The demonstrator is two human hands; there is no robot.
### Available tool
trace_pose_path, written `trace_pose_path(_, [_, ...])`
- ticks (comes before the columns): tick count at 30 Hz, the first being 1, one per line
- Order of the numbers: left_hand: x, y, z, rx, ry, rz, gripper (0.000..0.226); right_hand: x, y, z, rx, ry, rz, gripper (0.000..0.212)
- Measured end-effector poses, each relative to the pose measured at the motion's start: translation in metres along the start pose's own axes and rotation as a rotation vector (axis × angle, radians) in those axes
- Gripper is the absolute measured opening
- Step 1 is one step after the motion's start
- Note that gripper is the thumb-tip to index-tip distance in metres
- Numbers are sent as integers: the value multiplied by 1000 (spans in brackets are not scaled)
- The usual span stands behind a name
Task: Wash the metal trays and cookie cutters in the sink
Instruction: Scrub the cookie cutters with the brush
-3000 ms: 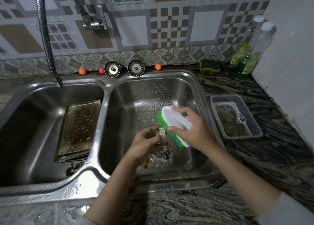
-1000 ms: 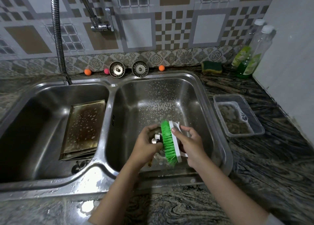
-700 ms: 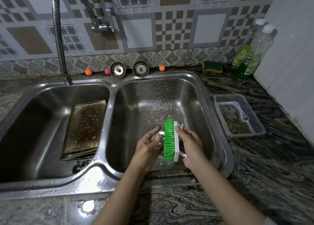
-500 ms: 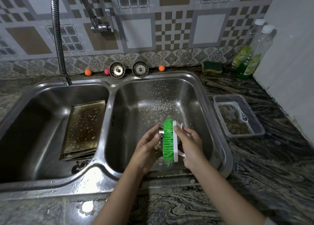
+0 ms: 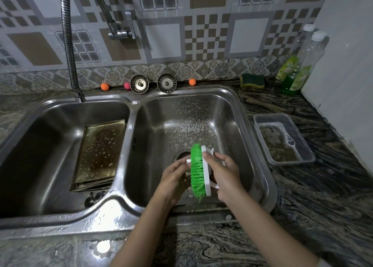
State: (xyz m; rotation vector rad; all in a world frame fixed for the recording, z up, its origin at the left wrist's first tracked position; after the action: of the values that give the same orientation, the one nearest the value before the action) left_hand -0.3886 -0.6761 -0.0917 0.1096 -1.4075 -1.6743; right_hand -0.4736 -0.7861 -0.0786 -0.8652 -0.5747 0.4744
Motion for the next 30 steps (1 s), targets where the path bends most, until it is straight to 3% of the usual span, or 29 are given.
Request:
trace_pose_path(4, [7,-3,3,2,-58,11,45,-2,-8,-16,-30,66,14,41])
trace_pose_path(9, [4,-7,10,-25,-31,-15,30,-14,-20,-34,-67,226,22,43])
trace_pose_path(15, [-6,17,11,75,109,85,30,13,-9,-13,-96,34,113,37])
trace_pose_path(21, [-18,38,29,71,1,66,26,36,-20,-15,-199,169,201,40])
trace_pose_path(25, [-67,68,54,111,6,115,40,57,-27,-11,-269,200,177,44])
trace_pose_path(28, [-130,101,84,148,79,95,67,75,-24,-7,-288,156,226,40])
trace_pose_path(30, [-178,120,103,121,190,-50,64,85,-18,-2,-313,141,266,38])
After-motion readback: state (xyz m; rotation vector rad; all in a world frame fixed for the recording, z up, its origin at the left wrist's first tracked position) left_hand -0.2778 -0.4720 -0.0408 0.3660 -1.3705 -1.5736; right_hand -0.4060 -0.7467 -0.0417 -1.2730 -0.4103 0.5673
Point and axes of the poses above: each hand's wrist, its own z-axis away from the middle knuckle, its own x-axis out of the palm, y = z × x, the point moved 8 cm from there along -z, towards the middle knuckle, and after that the axes turned 7 degrees about -y, right-handed, at the moved point
